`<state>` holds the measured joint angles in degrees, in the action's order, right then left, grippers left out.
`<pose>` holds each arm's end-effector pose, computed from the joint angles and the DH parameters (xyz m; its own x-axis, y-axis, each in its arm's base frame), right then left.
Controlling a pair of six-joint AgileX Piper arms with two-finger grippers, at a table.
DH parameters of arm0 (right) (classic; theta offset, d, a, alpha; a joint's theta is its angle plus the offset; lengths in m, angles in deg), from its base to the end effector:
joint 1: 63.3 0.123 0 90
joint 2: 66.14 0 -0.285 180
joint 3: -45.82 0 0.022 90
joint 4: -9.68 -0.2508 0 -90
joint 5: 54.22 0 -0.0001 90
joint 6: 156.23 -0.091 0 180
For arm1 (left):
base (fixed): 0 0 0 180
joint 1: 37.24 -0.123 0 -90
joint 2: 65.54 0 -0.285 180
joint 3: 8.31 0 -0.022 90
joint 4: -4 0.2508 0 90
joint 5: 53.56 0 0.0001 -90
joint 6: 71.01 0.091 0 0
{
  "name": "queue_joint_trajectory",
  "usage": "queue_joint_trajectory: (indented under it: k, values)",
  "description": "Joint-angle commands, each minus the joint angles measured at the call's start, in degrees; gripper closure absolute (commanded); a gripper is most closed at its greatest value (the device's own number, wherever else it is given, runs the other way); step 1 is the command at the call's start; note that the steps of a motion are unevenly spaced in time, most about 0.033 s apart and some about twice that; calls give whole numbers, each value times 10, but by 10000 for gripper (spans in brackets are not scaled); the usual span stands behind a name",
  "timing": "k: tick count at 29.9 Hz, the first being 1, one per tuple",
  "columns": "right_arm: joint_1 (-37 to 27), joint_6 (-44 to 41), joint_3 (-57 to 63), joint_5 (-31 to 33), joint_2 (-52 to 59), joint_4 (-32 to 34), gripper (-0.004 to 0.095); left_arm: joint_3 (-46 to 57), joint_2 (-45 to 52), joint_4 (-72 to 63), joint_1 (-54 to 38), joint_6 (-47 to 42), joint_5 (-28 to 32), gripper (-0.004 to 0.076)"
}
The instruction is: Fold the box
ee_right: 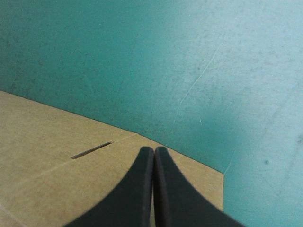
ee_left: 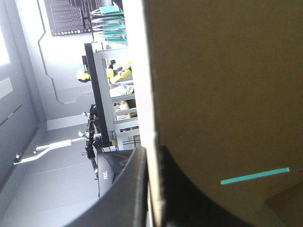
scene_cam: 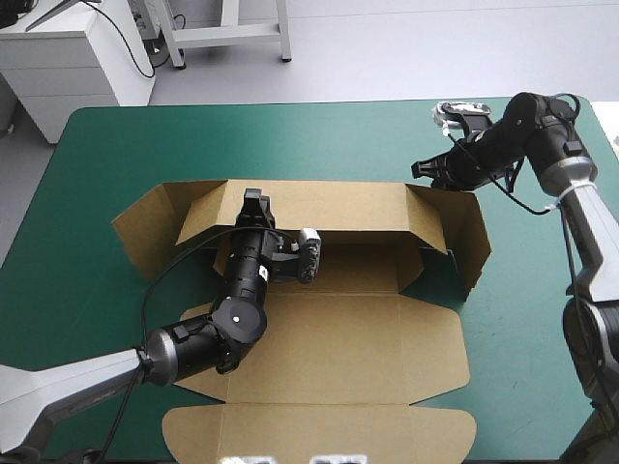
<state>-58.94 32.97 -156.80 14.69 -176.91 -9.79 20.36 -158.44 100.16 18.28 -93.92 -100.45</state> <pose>0.3830 0.0576 0.3406 -0.9029 -0.1013 -0.4177 -0.2297 0.9351 0.2698 0.2222 -0.2068 0.2686 0.1313 0.9881 0.0799 0.2794 -0.1142 0.9534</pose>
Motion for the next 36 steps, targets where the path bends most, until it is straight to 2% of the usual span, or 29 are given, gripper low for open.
queue_joint_trajectory:
  k: [1, 7, 15, 22, 29, 36]
  values:
    - [1, 24, 16, 27, 57, -8, 922, -7, 10, -19, 4, 1, 28, 732]
    - [-14, 42, 76, 23, 82, -23, 928, -7, 10, -19, 4, 1, 28, 732]
    - [-87, 117, 154, 26, 124, -141, 928, -7, 10, -19, 4, 1, 26, 732]
    - [-136, 164, 232, 26, 150, -206, 928, -7, 10, -19, 4, 1, 26, 732]
    - [-144, 235, 324, 14, 179, -294, 928, -7, 10, -21, 4, 1, 26, 732]
    - [-144, 293, 421, -34, 222, -380, 926, -7, 10, -23, 4, 1, 25, 732]
